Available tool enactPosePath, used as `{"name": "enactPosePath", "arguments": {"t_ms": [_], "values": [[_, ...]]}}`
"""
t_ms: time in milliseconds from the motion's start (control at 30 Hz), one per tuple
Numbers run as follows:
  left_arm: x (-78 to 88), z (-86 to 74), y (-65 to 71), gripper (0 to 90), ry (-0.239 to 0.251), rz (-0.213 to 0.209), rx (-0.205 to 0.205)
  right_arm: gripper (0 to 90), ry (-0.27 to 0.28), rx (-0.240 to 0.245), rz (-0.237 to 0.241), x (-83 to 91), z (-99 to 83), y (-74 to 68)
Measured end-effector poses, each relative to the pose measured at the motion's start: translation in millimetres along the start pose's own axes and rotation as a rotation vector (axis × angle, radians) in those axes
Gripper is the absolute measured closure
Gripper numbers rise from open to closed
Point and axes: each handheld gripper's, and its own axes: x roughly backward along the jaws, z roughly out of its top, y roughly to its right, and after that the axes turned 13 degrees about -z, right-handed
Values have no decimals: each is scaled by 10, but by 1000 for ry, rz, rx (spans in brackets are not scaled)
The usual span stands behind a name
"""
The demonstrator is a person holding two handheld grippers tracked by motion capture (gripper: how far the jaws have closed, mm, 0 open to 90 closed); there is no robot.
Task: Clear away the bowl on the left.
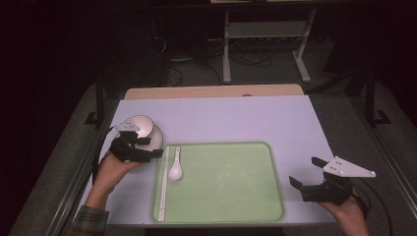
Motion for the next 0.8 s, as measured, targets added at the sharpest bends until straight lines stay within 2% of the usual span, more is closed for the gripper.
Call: {"name": "enactPosePath", "arguments": {"t_ms": [400, 800], "values": [[286, 88, -331, 208, -3, 75, 41, 0, -4, 2, 0, -15, 0, -7], [504, 229, -675, 209, -13, 185, 92, 0, -5, -1, 0, -17, 0, -2]]}}
